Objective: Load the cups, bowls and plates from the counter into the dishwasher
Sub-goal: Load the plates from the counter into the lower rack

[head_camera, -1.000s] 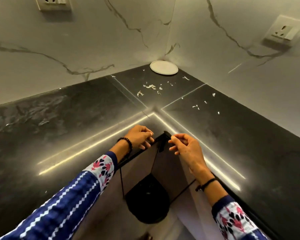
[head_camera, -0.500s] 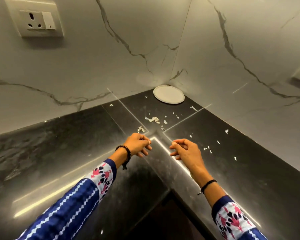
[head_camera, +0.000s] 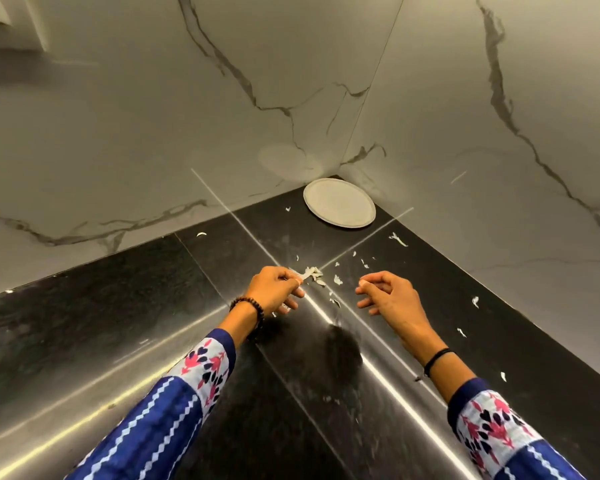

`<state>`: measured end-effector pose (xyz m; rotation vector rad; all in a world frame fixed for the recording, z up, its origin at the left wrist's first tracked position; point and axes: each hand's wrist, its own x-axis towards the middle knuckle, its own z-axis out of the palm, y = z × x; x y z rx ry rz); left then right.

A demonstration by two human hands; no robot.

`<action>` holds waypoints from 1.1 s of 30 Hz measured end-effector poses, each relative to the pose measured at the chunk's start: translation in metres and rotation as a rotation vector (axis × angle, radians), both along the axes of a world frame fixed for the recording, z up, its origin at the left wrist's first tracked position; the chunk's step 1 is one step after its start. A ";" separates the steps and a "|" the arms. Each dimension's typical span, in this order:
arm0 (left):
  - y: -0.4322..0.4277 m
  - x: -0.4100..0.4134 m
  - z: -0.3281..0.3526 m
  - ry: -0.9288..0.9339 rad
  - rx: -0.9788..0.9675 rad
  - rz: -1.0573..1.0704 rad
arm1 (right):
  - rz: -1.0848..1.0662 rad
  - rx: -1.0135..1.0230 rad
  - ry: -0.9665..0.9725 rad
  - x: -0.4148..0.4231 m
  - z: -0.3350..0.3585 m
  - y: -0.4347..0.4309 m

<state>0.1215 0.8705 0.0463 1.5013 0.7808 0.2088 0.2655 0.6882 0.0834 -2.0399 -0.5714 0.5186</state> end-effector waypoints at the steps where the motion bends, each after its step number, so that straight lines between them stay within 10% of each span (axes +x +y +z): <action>1: 0.004 0.002 -0.003 -0.004 -0.009 0.017 | 0.001 -0.012 -0.004 0.008 -0.002 0.005; 33: 0.106 0.286 -0.035 0.408 0.470 0.415 | -0.055 -0.070 0.019 0.282 -0.075 0.140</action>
